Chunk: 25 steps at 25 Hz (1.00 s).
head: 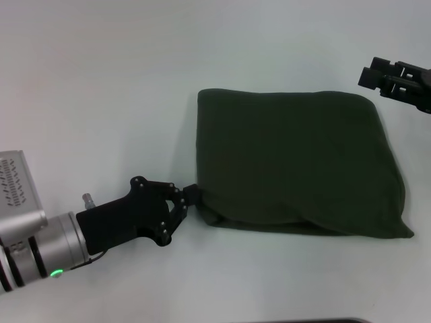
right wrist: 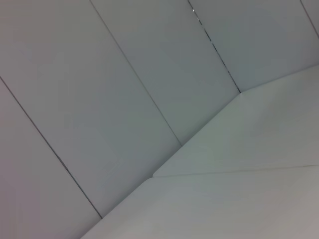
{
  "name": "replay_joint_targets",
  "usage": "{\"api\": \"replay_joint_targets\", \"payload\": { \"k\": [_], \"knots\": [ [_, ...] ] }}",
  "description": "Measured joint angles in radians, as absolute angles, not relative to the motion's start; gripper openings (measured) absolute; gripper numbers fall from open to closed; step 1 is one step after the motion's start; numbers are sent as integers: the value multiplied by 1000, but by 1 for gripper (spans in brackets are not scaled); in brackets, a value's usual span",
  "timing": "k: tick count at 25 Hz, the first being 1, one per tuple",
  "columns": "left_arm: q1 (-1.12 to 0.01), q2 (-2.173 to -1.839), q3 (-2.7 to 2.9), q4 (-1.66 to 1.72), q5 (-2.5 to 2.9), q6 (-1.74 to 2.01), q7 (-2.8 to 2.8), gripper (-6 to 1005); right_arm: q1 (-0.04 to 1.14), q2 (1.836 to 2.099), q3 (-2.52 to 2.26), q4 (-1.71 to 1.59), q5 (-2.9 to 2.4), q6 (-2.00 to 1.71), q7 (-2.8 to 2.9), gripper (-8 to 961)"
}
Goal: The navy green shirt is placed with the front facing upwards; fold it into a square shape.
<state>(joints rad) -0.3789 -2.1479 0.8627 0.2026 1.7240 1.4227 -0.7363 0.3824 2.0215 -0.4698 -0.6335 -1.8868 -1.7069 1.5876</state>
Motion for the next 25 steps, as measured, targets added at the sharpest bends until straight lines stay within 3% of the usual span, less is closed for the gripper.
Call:
{"api": "replay_joint_targets", "payload": {
  "k": [25],
  "knots": [
    [-339, -2124, 748, 268, 1725, 1406, -805, 0, 412, 2018, -473, -634, -1892, -1683, 1588, 742]
  ]
}}
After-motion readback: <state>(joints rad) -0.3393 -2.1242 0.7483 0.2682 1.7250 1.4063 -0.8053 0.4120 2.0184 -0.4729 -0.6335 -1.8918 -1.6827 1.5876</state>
